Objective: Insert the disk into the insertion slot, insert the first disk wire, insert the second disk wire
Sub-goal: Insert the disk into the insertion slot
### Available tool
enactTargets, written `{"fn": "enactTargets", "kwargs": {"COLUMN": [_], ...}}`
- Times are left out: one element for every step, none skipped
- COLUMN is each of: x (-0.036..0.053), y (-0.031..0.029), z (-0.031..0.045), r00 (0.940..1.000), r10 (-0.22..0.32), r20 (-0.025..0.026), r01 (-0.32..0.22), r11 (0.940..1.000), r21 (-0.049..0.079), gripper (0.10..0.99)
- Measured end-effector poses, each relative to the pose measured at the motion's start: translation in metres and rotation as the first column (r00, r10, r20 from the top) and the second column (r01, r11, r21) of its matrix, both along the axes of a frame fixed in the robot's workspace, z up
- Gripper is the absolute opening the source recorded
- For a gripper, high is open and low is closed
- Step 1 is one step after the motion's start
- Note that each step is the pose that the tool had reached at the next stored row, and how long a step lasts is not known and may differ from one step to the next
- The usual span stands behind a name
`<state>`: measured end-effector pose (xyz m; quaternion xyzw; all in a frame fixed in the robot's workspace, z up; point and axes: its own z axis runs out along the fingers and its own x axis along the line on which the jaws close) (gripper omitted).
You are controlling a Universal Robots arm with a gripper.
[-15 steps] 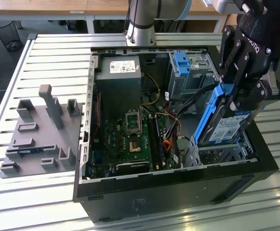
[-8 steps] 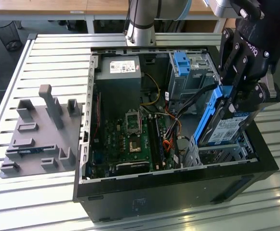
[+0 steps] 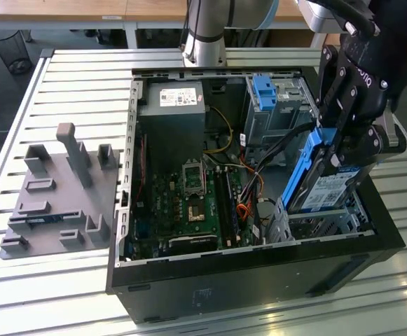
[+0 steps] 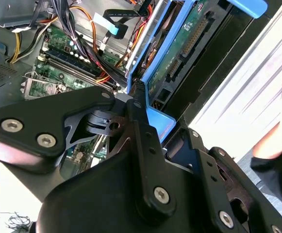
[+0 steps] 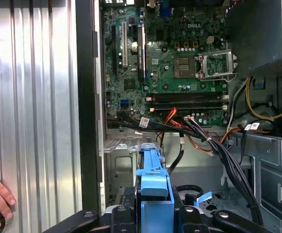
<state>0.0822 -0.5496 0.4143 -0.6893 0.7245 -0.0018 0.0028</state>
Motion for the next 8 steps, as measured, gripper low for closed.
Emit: {"fn": "enactTargets", "kwargs": {"x": [0.0000, 0.0000, 0.0000, 0.0000, 0.0000, 0.0000, 0.0000, 0.0000], "y": [0.0000, 0.0000, 0.0000, 0.0000, 0.0000, 0.0000, 0.0000, 0.0000], "z": [-0.0005, -0.0009, -0.0012, -0.0015, -0.0019, -0.0022, -0.0025, -0.0027], "r00": [1.0000, 1.0000, 1.0000, 1.0000, 1.0000, 1.0000, 1.0000, 1.0000], "r10": [0.000, 0.000, 0.000, 0.000, 0.000, 0.000, 0.000, 0.000], "r20": [0.0000, 0.0000, 0.0000, 0.0000, 0.0000, 0.0000, 0.0000, 0.0000], "r01": [0.000, 0.000, 0.000, 0.000, 0.000, 0.000, 0.000, 0.000], "r11": [1.0000, 1.0000, 1.0000, 1.0000, 1.0000, 1.0000, 1.0000, 1.0000], "r21": [0.000, 0.000, 0.000, 0.000, 0.000, 0.000, 0.000, 0.000], "gripper": [0.365, 0.365, 0.365, 0.365, 0.365, 0.365, 0.365, 0.365]}}
